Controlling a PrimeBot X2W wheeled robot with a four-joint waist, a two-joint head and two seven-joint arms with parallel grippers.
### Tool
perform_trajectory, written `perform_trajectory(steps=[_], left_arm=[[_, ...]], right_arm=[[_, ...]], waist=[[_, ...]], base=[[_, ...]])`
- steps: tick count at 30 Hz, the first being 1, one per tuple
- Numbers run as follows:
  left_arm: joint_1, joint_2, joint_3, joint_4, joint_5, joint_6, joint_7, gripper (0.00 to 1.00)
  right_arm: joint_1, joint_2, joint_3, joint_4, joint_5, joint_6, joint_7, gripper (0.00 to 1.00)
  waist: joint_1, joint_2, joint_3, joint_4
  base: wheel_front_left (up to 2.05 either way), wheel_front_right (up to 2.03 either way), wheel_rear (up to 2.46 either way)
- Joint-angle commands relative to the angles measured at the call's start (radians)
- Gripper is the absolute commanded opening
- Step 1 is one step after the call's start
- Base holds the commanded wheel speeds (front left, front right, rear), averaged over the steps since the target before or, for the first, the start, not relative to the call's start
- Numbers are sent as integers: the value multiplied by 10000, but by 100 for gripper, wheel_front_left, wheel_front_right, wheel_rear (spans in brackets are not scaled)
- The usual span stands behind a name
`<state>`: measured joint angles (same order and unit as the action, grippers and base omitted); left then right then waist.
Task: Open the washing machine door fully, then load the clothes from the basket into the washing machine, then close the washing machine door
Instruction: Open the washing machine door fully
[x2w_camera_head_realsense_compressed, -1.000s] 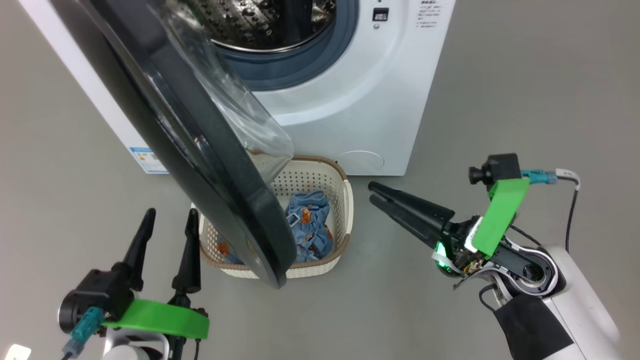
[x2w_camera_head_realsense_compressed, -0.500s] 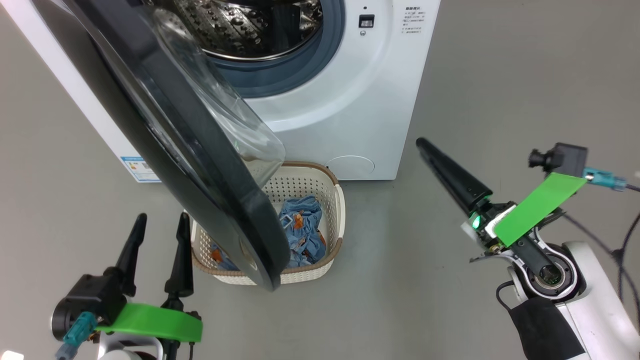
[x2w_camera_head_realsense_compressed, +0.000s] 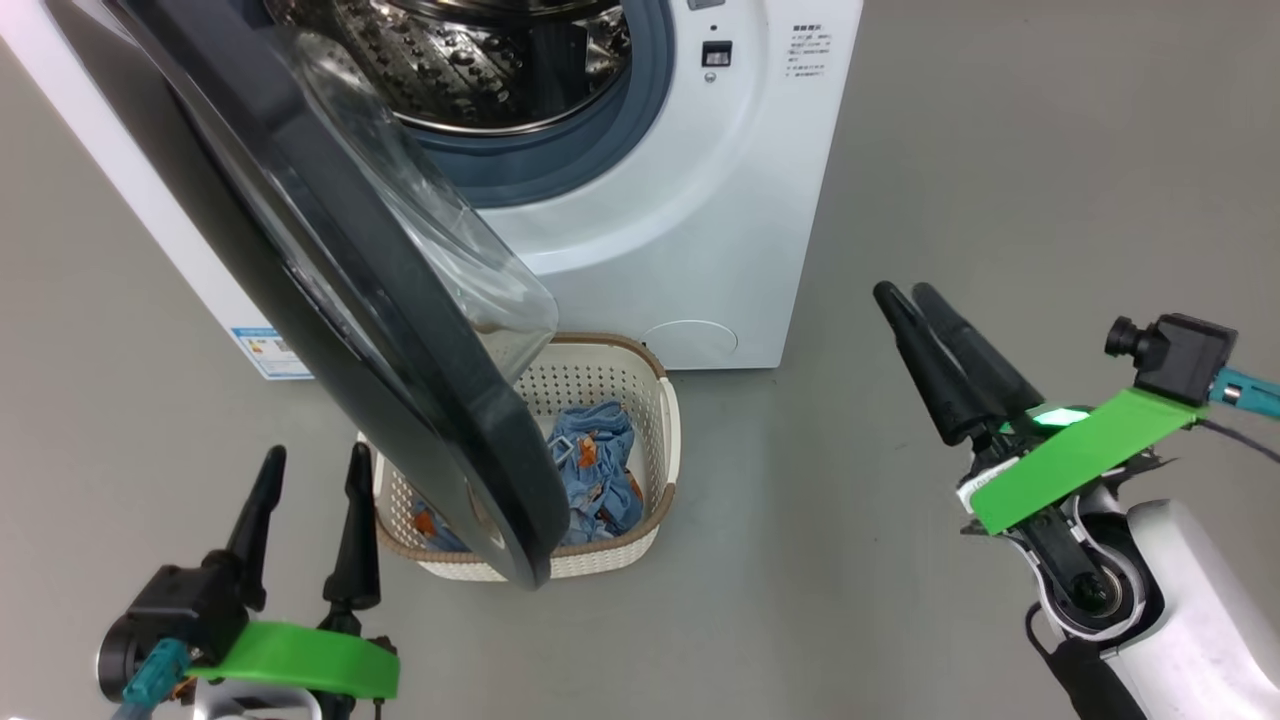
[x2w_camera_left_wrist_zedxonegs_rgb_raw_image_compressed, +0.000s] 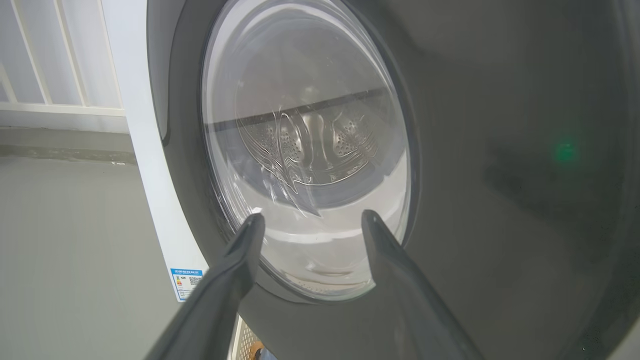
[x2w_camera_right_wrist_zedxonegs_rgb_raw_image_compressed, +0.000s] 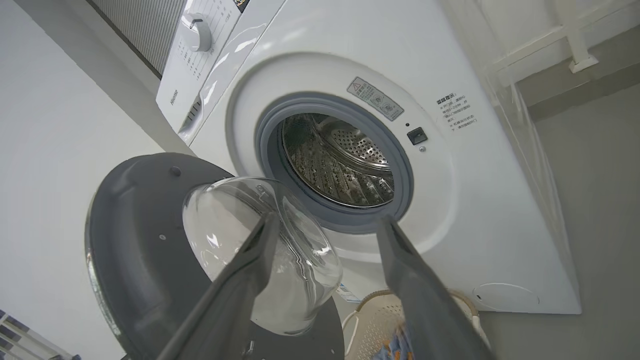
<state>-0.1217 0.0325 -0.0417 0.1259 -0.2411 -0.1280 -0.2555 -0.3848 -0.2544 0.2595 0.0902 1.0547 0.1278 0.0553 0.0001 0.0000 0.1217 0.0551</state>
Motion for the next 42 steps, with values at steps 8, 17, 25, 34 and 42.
perform_trajectory(steps=[8,17,25,34,42], left_arm=[[36,177,493,-254,77,-27,-63,100],[296,177,768,-484,62,-23,-63,100],[580,177,853,-767,65,41,-63,100],[924,177,873,-1108,5,243,-63,100],[1213,177,814,-1137,-71,362,-63,100]], right_arm=[[199,-866,697,405,-2110,29,-1958,100],[711,-1007,184,1178,-4119,29,-2976,100],[1594,-663,-756,1087,-5782,29,-3134,100],[2621,-178,-1930,409,-7086,29,-3166,100],[3466,213,-2468,-68,-7704,29,-3169,100]], waist=[[0,0,-44,-111],[0,0,-115,-207],[0,0,-153,-305],[0,0,-259,-355],[0,0,-450,-305]], base=[[0,0,0],[0,0,0],[0,0,0],[0,0,0],[0,0,0]])
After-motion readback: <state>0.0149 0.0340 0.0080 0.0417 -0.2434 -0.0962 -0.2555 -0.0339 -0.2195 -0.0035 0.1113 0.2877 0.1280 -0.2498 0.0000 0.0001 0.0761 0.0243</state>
